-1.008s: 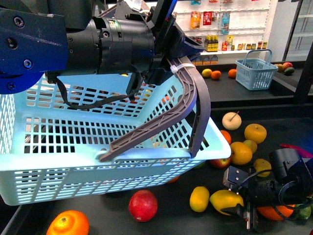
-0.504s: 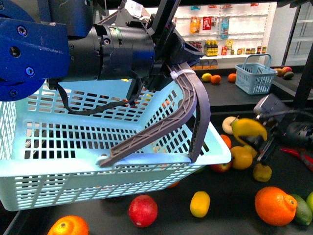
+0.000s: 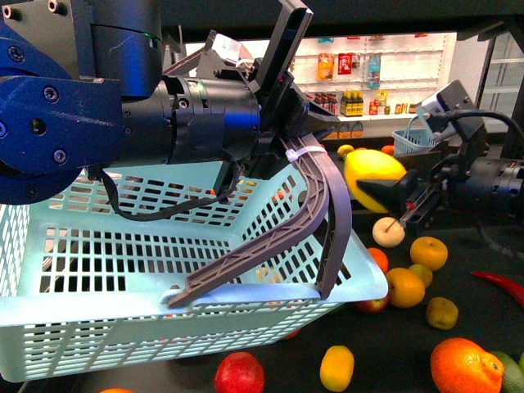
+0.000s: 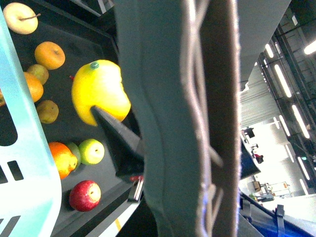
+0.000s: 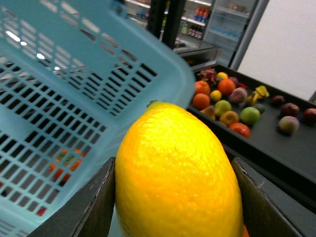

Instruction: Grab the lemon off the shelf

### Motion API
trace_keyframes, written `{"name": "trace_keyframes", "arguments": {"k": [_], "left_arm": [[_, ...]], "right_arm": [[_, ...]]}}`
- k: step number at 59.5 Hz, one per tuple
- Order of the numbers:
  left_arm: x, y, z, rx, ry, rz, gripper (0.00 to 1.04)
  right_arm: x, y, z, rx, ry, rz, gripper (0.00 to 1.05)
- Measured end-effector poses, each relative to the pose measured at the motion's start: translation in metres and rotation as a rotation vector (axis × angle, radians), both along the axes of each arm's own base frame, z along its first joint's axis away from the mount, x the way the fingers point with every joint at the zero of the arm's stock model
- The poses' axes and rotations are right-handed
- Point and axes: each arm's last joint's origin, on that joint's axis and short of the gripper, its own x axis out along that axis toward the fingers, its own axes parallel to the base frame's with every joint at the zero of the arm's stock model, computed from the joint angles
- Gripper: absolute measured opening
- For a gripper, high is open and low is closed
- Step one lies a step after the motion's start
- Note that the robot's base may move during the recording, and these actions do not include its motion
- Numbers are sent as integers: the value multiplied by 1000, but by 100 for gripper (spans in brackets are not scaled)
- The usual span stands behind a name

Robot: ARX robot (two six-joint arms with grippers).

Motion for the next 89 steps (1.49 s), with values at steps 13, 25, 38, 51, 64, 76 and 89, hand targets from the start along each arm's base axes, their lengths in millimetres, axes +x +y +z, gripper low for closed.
{"name": "trace_keyframes", "arguments": {"k": [13, 25, 38, 51, 64, 76, 89], "left_arm": [[0, 0, 0, 0, 0, 0, 7], [0, 0, 0, 0, -1, 1, 7], [0, 0, 0, -2, 5, -3, 7], [0, 0, 0, 1, 4, 2, 7], [0, 0, 0, 0, 6, -1, 7], [0, 0, 0, -1, 7, -3, 7], [0, 0, 0, -1, 7, 1, 7]], "right_arm": [[-19, 35, -17, -4, 62, 89, 62], [-23, 44, -22, -1, 80, 96, 80], [-21, 38, -12, 73, 35, 69, 97], [2, -32, 11, 183, 73, -223, 97], [1, -60, -46, 57, 251, -295, 97], [-12, -56, -118, -96, 417, -301, 97], [-20, -20, -158, -191, 493, -223, 97]]}}
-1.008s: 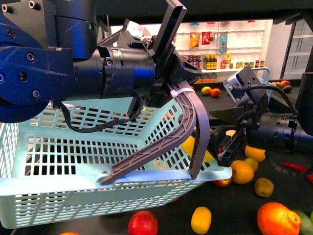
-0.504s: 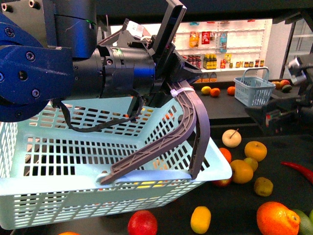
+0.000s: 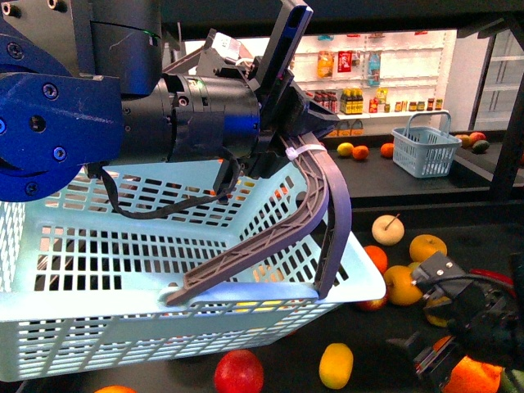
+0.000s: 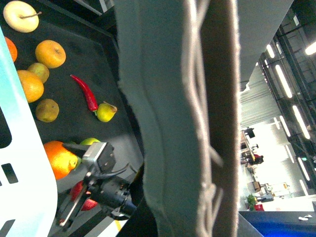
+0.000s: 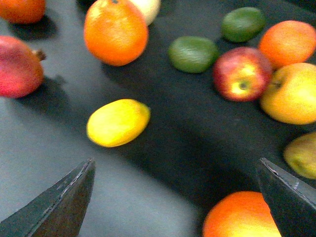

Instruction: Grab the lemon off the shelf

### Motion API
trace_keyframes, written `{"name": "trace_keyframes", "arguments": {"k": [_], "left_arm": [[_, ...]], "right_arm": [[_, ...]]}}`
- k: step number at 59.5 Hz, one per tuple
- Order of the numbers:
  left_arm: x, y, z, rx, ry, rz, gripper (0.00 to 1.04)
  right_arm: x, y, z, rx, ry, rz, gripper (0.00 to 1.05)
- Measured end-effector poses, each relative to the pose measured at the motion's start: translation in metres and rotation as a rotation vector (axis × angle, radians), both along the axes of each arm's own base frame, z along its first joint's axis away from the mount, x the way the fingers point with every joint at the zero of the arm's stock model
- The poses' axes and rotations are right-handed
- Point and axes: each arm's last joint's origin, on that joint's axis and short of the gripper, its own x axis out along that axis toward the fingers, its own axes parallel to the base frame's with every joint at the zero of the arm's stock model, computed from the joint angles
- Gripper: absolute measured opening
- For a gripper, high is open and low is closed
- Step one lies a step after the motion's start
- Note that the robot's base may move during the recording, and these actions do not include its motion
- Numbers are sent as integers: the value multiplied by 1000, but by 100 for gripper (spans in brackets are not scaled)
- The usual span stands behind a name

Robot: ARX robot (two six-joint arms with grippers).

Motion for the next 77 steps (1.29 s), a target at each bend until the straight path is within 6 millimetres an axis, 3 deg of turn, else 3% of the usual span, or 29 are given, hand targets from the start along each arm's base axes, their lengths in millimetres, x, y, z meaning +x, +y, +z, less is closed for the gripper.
{"name": "trace_keyframes", "arguments": {"k": [10, 22, 38, 54, 77], "left_arm": [[0, 0, 0, 0, 0, 0, 7], [0, 0, 0, 0, 0, 0, 7], [0, 0, 0, 0, 0, -1, 7], [0, 0, 0, 0, 0, 0, 7], [0, 0, 0, 0, 0, -1, 7]], "right_arm": [[-8, 34, -31, -43, 62, 93, 97], [-3, 44, -58, -88, 111, 114, 97], [25, 49, -71, -107, 98, 92, 97], [54, 79, -88, -105, 106, 126, 97], [77, 86, -103, -147, 96, 114, 97]]}}
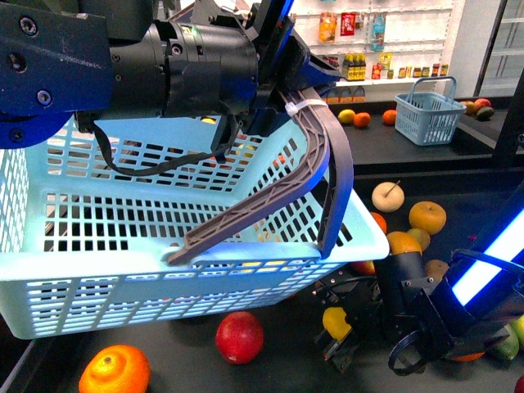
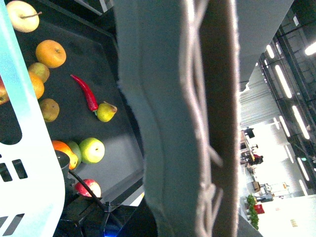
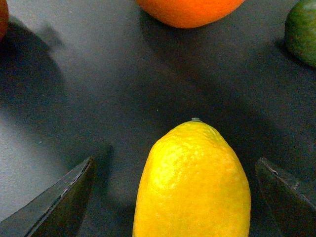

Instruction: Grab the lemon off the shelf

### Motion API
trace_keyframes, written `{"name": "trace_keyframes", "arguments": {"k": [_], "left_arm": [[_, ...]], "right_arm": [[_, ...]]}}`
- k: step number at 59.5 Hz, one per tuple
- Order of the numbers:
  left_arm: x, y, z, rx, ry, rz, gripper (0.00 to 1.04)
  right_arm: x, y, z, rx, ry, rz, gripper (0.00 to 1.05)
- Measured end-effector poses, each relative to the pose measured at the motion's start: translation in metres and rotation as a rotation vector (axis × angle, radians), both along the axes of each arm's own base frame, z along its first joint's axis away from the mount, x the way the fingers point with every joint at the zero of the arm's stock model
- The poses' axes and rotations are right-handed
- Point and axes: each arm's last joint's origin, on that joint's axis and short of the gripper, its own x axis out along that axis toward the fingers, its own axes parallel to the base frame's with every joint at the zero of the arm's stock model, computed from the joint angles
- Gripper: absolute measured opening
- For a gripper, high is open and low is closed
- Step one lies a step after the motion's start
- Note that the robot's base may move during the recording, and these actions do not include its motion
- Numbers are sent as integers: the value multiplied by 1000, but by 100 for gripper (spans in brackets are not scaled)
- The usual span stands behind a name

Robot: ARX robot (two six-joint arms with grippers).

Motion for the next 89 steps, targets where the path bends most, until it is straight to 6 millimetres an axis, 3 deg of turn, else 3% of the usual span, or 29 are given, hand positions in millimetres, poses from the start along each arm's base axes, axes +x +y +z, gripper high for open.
{"name": "trace_keyframes", "arguments": {"k": [22, 35, 45, 60, 69, 73, 77, 81, 89], "left_arm": [[0, 0, 0, 0, 0, 0, 7], [0, 0, 0, 0, 0, 0, 7], [0, 0, 0, 0, 0, 1, 7], [0, 0, 0, 0, 0, 1, 7], [0, 0, 0, 0, 0, 1, 7], [0, 0, 0, 0, 0, 0, 7], [0, 0, 0, 0, 0, 0, 7], [0, 0, 0, 0, 0, 0, 7], [0, 0, 0, 0, 0, 1, 7]], "right_arm": [[9, 1, -8, -20, -5, -10, 97], [4, -4, -9, -13, -3, -17, 59], [0, -18, 10, 12, -52, -63, 49], [-5, -54, 66, 93, -190, -204, 49], [-19, -89, 118, 154, -289, -293, 48], [-21, -99, 151, 196, -351, -313, 48], [-22, -101, 177, 233, -403, -323, 48], [-28, -98, 225, 306, -494, -308, 48], [-41, -85, 274, 409, -564, -280, 48]]}}
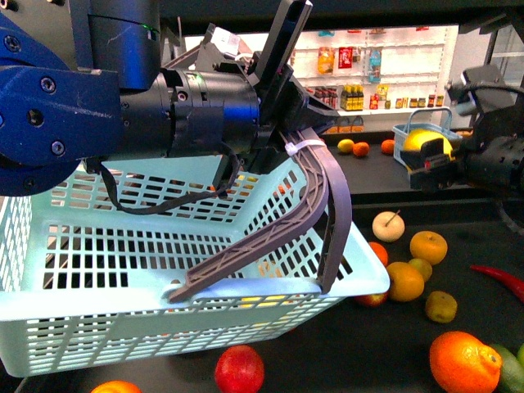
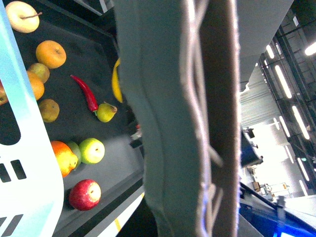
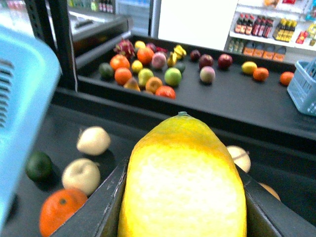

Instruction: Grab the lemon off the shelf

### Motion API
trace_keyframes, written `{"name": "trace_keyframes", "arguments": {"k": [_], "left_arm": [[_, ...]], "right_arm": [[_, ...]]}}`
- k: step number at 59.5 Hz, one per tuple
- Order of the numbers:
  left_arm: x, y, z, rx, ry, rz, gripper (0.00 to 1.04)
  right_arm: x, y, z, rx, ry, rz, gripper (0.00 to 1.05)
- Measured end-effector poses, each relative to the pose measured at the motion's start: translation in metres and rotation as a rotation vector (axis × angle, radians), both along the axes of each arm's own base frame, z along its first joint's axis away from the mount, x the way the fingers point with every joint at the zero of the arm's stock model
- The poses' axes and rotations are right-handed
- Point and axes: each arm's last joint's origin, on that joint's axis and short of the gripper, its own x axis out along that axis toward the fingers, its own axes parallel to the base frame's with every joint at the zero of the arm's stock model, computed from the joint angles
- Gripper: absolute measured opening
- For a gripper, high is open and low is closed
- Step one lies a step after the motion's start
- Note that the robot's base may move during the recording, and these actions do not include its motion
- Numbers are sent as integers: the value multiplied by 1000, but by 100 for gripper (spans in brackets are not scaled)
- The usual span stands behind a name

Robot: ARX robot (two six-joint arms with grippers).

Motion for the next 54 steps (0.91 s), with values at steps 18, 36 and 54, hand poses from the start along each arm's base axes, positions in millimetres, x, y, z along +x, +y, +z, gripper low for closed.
{"name": "trace_keyframes", "arguments": {"k": [18, 36, 54], "left_arm": [[0, 0, 0, 0, 0, 0, 7], [0, 0, 0, 0, 1, 0, 7], [0, 0, 0, 0, 0, 0, 7]], "right_arm": [[-30, 61, 6, 87, 51, 182, 48], [-34, 84, -22, 76, 130, 224, 48], [-35, 97, -40, 116, 203, 224, 80]]}}
